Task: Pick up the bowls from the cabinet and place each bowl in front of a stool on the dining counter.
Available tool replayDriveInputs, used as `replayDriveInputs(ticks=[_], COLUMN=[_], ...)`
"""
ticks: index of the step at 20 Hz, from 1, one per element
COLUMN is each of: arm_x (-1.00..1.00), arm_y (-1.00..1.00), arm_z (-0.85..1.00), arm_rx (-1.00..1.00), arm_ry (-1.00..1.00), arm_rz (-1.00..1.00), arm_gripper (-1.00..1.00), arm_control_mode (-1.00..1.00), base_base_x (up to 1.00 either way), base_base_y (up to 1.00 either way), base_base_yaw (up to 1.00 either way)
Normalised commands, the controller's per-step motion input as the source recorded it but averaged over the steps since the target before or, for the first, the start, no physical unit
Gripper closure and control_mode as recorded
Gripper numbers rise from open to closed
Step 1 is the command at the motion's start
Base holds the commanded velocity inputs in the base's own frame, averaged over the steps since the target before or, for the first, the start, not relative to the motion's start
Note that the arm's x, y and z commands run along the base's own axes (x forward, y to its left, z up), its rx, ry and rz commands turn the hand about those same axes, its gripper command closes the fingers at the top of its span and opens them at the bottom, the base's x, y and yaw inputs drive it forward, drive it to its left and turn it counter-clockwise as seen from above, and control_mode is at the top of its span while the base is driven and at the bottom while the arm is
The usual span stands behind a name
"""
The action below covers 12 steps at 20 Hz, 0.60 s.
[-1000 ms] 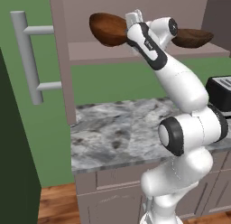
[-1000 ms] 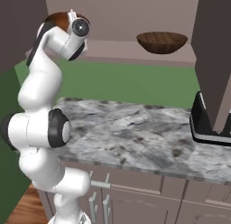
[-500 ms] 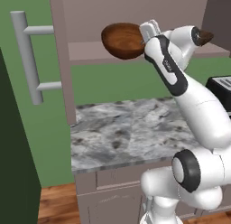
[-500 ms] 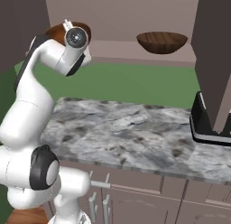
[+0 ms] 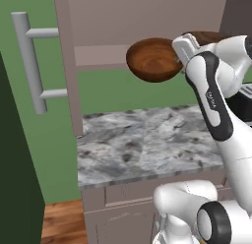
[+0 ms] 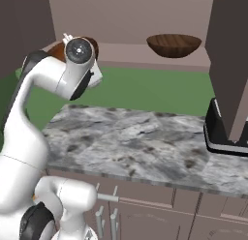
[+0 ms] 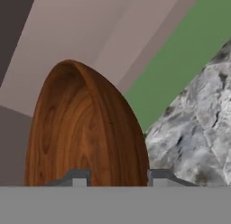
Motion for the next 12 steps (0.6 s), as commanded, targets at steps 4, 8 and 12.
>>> replayDriveInputs(ticks=[4, 8, 12], arm_x=[-0.75, -0.51, -0.27], arm_y=[-0.19, -0.04, -0.05], arm_z=[-0.10, -0.22, -0.19], arm_rx=[-0.01, 0.03, 0.07], arm_ry=[0.25, 0.28, 0.40], arm_rz=[0.03, 0.00, 0.00], arm_gripper=[1.00, 1.00, 1.00], arm_control_mode=[-1.00, -1.00, -1.00], base_base_x=[0.00, 0.00, 0.00], base_base_y=[0.00, 0.00, 0.00], base_base_yaw=[0.00, 0.00, 0.00])
